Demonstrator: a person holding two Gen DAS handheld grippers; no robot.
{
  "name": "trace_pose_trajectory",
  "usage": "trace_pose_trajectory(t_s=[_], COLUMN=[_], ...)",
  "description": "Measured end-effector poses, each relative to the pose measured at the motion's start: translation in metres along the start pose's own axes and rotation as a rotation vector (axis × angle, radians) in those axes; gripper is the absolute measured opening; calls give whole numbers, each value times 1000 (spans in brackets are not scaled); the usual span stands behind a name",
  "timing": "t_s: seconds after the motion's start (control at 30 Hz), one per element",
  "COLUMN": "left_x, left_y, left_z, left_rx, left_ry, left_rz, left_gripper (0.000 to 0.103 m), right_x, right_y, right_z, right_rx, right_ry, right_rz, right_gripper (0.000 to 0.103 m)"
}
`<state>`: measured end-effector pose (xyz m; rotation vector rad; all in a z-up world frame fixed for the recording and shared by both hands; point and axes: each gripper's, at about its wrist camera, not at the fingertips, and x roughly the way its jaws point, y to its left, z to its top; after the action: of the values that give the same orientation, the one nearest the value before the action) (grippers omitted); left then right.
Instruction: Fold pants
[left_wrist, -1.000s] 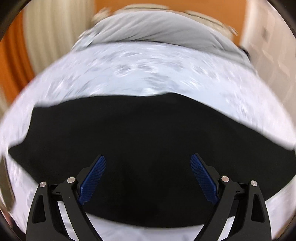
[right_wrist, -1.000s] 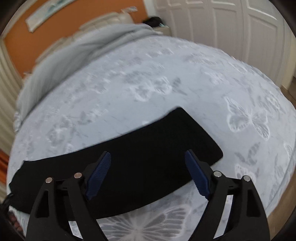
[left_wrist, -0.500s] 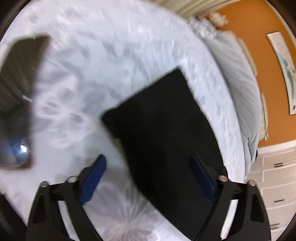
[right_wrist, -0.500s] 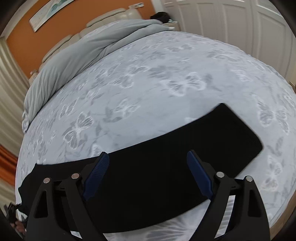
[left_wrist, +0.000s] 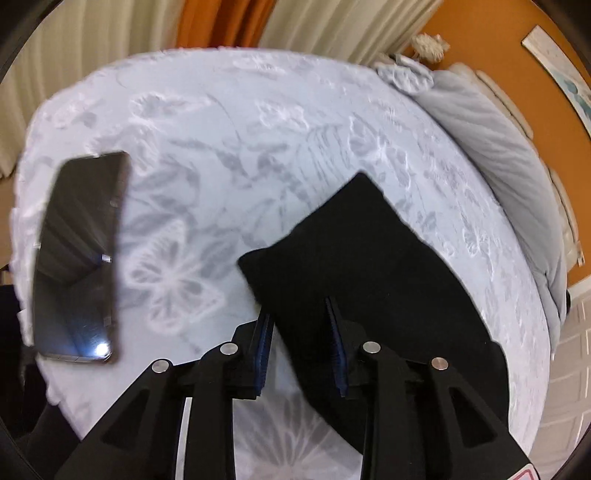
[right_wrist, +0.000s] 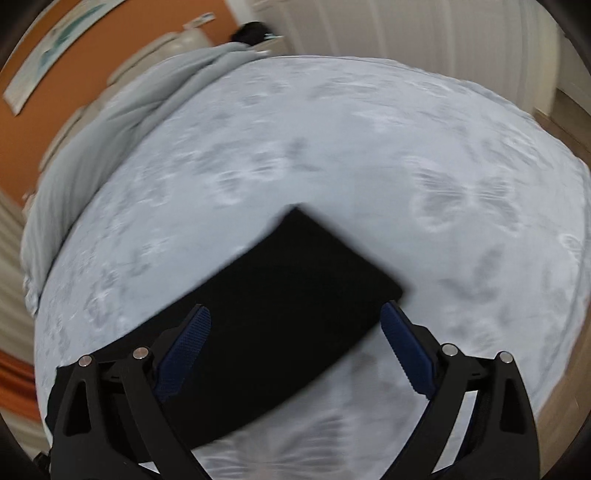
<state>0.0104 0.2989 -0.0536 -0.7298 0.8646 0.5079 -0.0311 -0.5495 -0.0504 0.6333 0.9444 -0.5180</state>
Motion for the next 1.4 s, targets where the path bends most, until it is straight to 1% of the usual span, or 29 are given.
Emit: trace_pose_trajectory(t_s=[0.03,0.07,0.1,0.13,0.17,0.2,0.23,0.27,0.3,0.33,0.37,0.4,0.43,0.47,0.5,0.57,0.67,0.73,0.83,0.87,0.9,0.97,1.03,1.07,1.17,1.27,1.3,1.37,1.4], left_x=[-10,-19,-34,-47,-54,-61,-63,-63,-60,-56,-50,-43,-37,-33,-26,-20,-17,-18,-19,-19,-20,-22,-21,-20,-17,-16,-16,-15,-14], left_y=[-1,-6,-14,-26,-35,-50,-61,-71,-83,-92,-101,-111,-117,-122,-130,-139,-155,-163,-176,-179,-185,-190,-196,-198,-200,-200,-200,-198,-197], left_z=[-5,-6,-11,-16,-20,-25,-28,-33,-41,-48,-53,-57,-63,-67,-72,-82,-100,-114,-132,-137,-145,-153,-163,-167,-175,-182,-183,-184,-183], left_rx=[-6,-2,21,59,94,154,194,224,257,284,311,332,351,364,384,411,484,541,624,648,685,728,776,796,829,860,868,879,883], left_ry=[-41,-105,-192,-263,-302,-354,-381,-395,-388,-365,-334,-306,-271,-244,-210,-180,-147,-138,-137,-140,-148,-158,-156,-143,-106,-86,-85,-76,-65], left_rz=[19,51,63,56,46,36,32,23,-6,-32,-54,-67,-79,-91,-104,-114,-136,-148,-151,-150,-148,-140,-132,-131,-136,-137,-136,-134,-134], left_gripper=[41,52,53,53,56,60,68,71,71,71,71,71,71,71,71,71,71,71,71,71,71,71,71,71,71,71,71,75,75], right_x=[4,8,13,18,24,31,33,33,33,35,36,38,39,35,25,5,-36,-54,-71,-74,-77,-76,-74,-72,-60,-48,-39,-13,-5], right_y=[-9,-17,-22,-28,-32,-34,-35,-32,-26,-22,-19,-18,-18,-16,-10,6,51,83,138,152,176,215,245,266,312,345,357,374,378], right_z=[1,1,0,0,-1,-1,-1,-2,-3,-3,-5,-4,-4,-4,-1,3,-1,-8,-25,-30,-40,-61,-81,-95,-128,-164,-179,-211,-223], right_rx=[3,11,22,39,55,74,77,66,37,18,11,22,50,61,49,27,-61,-128,-251,-284,-343,-433,-504,-551,-656,-743,-784,-865,-897], right_ry=[15,36,51,68,89,111,109,98,94,102,107,121,133,121,89,35,-50,-83,-93,-90,-79,-49,-24,-9,37,84,115,168,185], right_rz=[10,26,30,34,51,79,83,84,96,93,96,126,179,184,191,257,390,454,540,550,561,586,599,604,605,590,575,506,467], right_gripper=[91,91,91,91,91,92,92,90,68,61,50,23,19,18,17,17,17,16,16,16,16,15,13,13,12,12,12,12,12])
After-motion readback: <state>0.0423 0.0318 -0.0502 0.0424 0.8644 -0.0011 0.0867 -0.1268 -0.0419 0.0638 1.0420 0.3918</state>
